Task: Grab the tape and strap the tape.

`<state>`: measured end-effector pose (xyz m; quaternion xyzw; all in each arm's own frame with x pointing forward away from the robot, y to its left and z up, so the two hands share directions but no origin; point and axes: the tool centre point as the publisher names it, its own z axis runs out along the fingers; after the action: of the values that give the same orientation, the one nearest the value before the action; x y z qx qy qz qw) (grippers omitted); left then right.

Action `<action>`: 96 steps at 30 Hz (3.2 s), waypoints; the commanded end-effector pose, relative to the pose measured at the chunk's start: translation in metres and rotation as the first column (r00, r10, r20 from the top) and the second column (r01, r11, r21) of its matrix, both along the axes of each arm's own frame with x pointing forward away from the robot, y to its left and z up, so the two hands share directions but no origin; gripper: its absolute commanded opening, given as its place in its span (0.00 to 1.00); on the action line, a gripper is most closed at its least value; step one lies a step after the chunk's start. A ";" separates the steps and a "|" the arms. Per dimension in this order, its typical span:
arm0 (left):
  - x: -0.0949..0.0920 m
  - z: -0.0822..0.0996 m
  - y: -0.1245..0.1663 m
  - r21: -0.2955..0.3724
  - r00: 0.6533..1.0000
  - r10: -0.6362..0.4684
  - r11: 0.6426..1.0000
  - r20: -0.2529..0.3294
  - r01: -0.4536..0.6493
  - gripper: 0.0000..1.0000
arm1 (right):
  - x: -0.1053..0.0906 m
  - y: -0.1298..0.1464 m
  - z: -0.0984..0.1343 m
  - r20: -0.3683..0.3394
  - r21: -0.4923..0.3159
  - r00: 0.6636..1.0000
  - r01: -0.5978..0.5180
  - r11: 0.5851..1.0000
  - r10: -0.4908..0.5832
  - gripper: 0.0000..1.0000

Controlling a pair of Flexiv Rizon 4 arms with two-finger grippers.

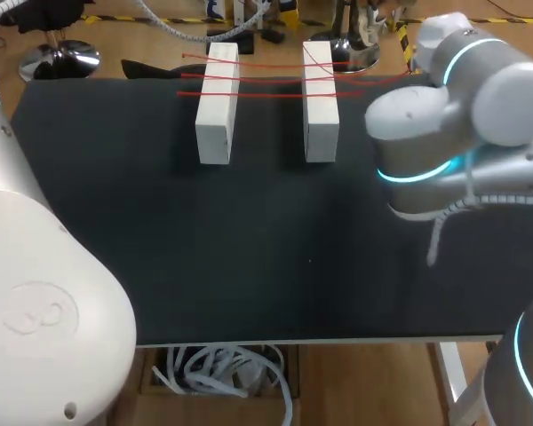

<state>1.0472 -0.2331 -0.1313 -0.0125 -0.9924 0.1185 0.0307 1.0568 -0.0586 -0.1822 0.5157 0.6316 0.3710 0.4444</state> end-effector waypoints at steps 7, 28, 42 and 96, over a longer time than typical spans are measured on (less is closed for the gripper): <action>0.000 0.002 -0.001 0.005 1.000 0.001 1.000 -0.001 -0.001 0.00 | 0.005 0.009 0.009 -0.215 -0.248 0.977 -0.050 0.967 -0.004 0.00; 0.000 0.002 -0.001 0.005 1.000 0.001 1.000 -0.001 -0.001 0.00 | 0.000 0.014 0.014 -0.188 -0.639 0.975 -0.212 0.740 0.117 0.00; 0.000 0.002 -0.001 0.005 1.000 0.001 1.000 -0.001 -0.001 0.00 | 0.000 0.011 0.014 -0.201 -0.475 0.976 -0.173 0.863 0.086 0.00; 0.000 0.002 -0.001 0.005 1.000 0.001 1.000 -0.001 -0.001 0.00 | 0.018 0.073 0.040 0.019 -0.834 1.000 0.013 0.551 0.005 0.00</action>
<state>1.0474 -0.2333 -0.1308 -0.0126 -0.9924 0.1180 0.0312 1.0720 0.0031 -0.1384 0.2308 0.7384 0.0501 0.6317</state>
